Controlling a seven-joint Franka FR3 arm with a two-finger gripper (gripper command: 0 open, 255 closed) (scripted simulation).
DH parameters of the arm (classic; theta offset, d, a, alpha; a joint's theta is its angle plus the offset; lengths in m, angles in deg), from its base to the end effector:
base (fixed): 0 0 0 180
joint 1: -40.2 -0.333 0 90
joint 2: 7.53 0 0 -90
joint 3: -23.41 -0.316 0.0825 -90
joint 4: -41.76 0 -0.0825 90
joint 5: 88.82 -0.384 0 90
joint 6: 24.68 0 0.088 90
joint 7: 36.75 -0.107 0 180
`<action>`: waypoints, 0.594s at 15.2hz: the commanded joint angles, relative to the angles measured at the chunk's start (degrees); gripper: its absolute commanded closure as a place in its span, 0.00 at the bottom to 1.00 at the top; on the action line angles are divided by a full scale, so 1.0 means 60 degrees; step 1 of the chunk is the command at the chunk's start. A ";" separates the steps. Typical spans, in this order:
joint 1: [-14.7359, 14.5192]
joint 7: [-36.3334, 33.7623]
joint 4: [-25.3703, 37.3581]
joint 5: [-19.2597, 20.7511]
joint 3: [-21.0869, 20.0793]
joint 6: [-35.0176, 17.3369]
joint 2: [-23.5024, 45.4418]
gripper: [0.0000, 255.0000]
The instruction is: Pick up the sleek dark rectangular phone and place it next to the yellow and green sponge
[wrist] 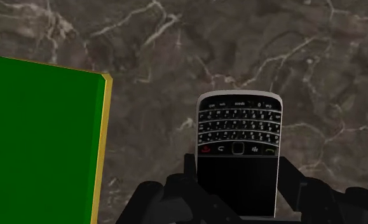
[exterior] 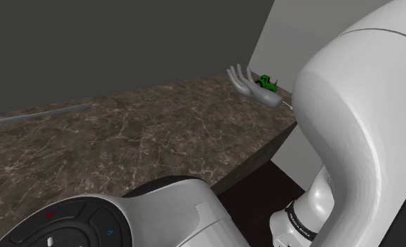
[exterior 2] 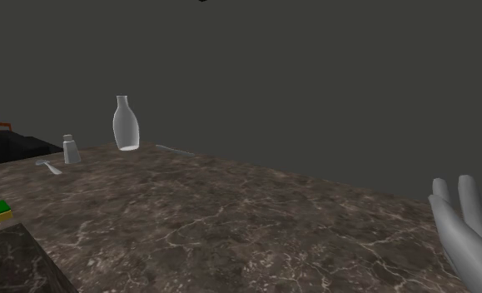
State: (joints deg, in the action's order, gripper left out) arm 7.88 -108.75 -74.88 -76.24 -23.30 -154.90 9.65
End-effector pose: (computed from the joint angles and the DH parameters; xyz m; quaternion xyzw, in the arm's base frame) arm 0.1331 0.5739 0.3444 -0.9926 -0.1173 0.0169 0.0268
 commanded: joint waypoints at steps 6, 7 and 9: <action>-0.0002 -0.0006 -0.0018 0.0008 0.0004 -0.0025 0.0004 0.00; -0.0002 -0.0006 -0.0018 0.0008 0.0004 -0.0025 0.0004 0.00; -0.0002 -0.0006 -0.0018 0.0008 0.0004 -0.0025 0.0004 0.00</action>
State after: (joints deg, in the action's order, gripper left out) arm 7.87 -108.78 -74.99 -76.19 -23.28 -155.05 9.67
